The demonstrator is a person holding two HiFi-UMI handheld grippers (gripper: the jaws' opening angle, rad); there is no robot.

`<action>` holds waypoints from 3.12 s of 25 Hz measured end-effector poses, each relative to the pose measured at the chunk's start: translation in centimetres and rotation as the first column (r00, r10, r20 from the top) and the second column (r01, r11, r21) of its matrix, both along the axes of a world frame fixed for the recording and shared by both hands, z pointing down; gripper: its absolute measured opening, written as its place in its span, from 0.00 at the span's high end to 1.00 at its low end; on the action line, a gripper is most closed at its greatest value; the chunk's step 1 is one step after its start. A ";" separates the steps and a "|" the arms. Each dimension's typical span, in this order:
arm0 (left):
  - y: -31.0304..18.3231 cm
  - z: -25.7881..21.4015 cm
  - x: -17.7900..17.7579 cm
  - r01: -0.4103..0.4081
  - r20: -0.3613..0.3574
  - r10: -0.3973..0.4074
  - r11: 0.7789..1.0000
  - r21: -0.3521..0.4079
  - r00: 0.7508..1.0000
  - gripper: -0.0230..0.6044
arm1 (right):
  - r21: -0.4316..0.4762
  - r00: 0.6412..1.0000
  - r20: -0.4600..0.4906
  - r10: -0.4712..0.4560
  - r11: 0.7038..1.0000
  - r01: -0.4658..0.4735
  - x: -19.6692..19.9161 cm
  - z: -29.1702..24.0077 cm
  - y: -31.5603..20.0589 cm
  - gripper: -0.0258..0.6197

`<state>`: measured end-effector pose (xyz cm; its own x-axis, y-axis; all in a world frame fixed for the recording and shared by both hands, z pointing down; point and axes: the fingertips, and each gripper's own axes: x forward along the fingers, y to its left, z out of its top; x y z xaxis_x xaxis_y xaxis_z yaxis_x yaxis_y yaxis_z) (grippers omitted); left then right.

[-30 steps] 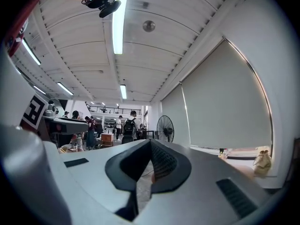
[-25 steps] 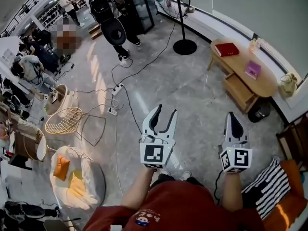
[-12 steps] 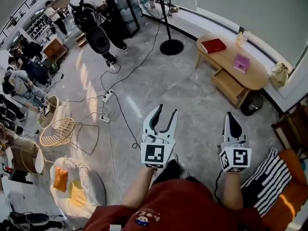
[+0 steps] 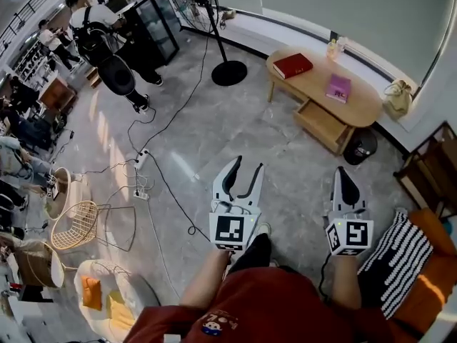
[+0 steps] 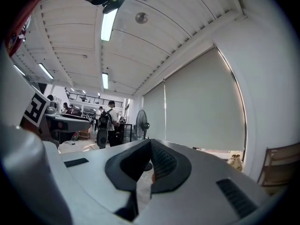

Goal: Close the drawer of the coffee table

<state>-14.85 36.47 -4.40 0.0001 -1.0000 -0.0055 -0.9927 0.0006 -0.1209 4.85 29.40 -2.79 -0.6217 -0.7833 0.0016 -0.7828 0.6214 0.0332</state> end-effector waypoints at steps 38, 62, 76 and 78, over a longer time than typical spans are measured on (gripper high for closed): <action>-27.0 3.5 0.0 -0.397 -0.068 0.396 0.918 -0.008 0.916 0.66 | 0.012 0.926 -0.080 0.370 0.929 -0.370 0.1 0.6 -18.1 0.96; -45.5 0.9 19.6 -0.431 -0.006 0.431 0.902 -0.013 0.902 0.66 | -0.020 0.915 0.039 0.402 0.916 -0.402 19.8 0.7 -36.9 0.96; -52.0 0.2 26.8 -0.414 0.002 0.414 0.910 0.006 0.910 0.66 | -0.019 0.909 0.062 0.413 0.911 -0.412 27.9 0.5 -43.7 0.96; -52.3 0.5 26.5 -0.413 0.000 0.413 0.911 0.002 0.911 0.66 | -0.025 0.909 0.062 0.411 0.912 -0.411 27.6 0.8 -43.9 0.96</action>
<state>11.65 -15.84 -3.86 0.4131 -0.9107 -0.0078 -0.9044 -0.4092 -0.1211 32.49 -14.51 -2.03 -0.2439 -0.9696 -0.0174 -0.9692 0.2444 -0.0308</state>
